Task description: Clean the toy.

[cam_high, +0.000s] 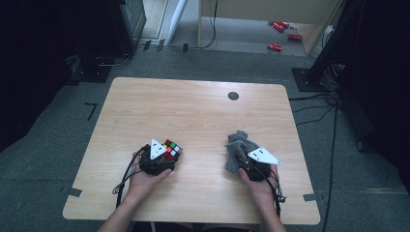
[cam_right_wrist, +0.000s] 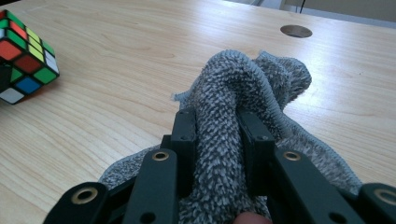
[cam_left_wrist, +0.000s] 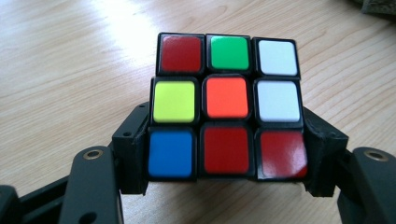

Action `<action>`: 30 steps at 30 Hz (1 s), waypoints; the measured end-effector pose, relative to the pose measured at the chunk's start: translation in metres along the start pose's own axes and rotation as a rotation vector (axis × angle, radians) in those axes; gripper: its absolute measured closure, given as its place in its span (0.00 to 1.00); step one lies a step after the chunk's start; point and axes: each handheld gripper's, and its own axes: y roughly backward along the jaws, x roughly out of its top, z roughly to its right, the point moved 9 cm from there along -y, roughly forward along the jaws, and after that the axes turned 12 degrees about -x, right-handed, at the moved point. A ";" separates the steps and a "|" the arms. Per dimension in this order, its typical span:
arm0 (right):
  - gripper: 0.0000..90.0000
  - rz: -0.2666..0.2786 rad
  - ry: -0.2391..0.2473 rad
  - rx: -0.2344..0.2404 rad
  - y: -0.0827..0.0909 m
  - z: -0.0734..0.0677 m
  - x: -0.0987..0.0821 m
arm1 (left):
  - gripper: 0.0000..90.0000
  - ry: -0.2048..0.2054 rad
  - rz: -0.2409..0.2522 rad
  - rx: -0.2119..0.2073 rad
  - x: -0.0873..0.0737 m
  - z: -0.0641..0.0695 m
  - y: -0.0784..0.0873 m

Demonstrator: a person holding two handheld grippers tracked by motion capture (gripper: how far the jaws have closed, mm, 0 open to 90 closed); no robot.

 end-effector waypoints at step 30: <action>0.37 -0.096 0.014 0.020 -0.015 0.002 -0.021 | 0.17 0.041 0.063 -0.015 0.006 0.000 0.008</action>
